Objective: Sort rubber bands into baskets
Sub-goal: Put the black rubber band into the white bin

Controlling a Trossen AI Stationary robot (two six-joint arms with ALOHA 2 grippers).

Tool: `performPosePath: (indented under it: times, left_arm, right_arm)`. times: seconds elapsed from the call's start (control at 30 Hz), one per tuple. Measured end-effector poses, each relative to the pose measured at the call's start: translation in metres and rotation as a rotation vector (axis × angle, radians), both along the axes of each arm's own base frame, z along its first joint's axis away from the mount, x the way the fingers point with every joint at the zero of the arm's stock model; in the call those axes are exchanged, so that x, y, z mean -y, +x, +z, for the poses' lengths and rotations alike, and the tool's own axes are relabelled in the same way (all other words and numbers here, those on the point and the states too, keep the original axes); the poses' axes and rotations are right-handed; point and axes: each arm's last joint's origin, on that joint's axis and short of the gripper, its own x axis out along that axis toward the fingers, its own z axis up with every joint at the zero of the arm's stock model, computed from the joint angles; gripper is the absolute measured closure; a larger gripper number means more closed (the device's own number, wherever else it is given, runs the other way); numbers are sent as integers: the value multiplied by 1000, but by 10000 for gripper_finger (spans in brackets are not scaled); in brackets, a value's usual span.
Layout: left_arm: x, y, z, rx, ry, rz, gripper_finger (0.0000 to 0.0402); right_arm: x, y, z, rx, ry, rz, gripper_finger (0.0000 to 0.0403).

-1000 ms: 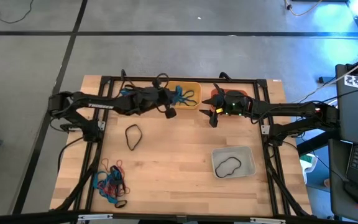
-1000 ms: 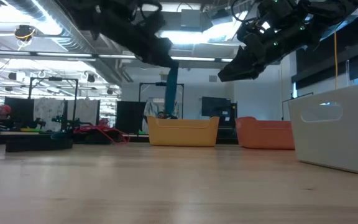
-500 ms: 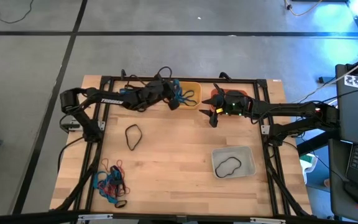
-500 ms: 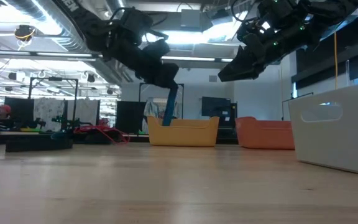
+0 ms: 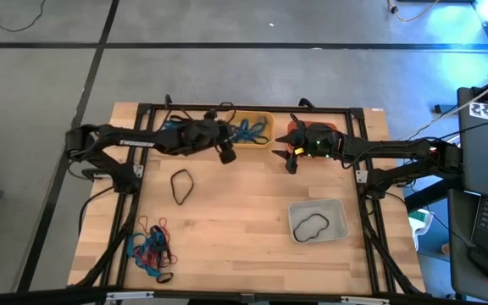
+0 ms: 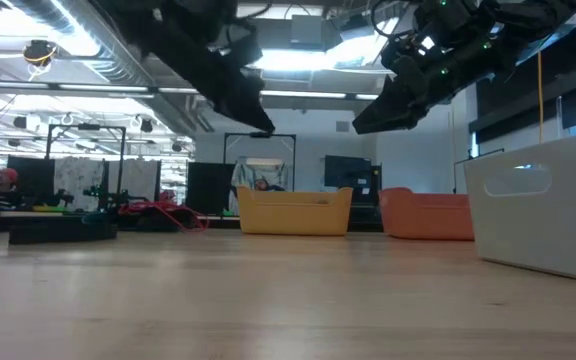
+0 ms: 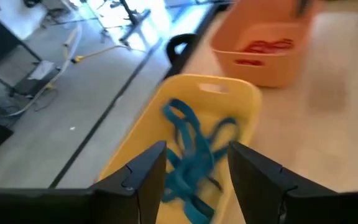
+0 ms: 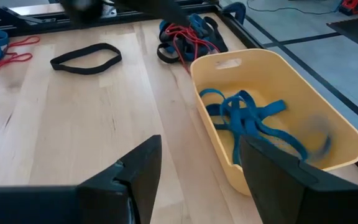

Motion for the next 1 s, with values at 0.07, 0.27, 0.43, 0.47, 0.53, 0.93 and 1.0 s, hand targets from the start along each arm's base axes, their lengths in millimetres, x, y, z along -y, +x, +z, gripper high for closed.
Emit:
performPosePath:
  times: [0.07, 0.27, 0.43, 0.47, 0.53, 0.93, 1.0]
  left_arm:
    - [14, -5, 5, -21, -23, -29, 236]
    - [60, -27, 13, -140, -100, -135, 244]
    - [91, -47, 3, -317, -190, -161, 247]
    - [95, -51, 0, -358, -211, -150, 247]
    - [100, -58, -6, -425, -263, -104, 247]
    - [105, -81, -41, -436, -675, 255, 247]
    - [105, -84, -49, -450, -686, 269, 247]
  right_arm:
    - [0, 0, 0, 0, 0, 0, 189]
    - [0, 0, 0, -2, 1, 0, 189]
    - [0, 0, 0, -2, 1, 0, 189]
    - [0, 0, 0, -2, 1, 0, 189]
    - [0, 0, 0, -2, 1, 0, 189]
    - [0, 0, 0, -4, 2, 0, 189]
    - [0, 0, 0, -4, 2, 0, 189]
